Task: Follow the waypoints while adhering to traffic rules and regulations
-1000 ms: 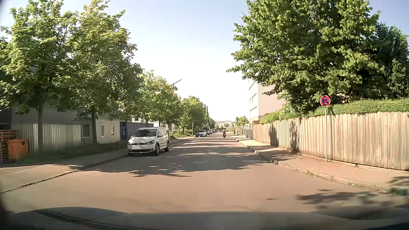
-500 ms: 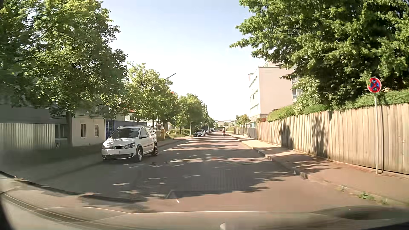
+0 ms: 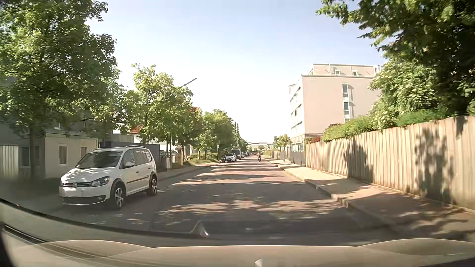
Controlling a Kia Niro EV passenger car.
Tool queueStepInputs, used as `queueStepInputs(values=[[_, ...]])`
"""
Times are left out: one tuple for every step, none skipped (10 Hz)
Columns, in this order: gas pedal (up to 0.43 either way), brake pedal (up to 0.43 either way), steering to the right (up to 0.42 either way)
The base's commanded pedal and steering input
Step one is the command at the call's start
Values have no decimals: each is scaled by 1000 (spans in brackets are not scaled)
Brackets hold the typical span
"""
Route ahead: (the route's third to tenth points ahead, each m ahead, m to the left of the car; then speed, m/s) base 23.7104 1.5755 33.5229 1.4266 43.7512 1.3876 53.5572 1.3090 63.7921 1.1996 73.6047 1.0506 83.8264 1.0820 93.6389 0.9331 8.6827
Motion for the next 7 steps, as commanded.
queueStepInputs(values=[[248, 0, 7], [248, 0, 7], [240, 0, 10], [240, 0, 17], [240, 0, 22], [240, 0, 20], [228, 0, 18]])
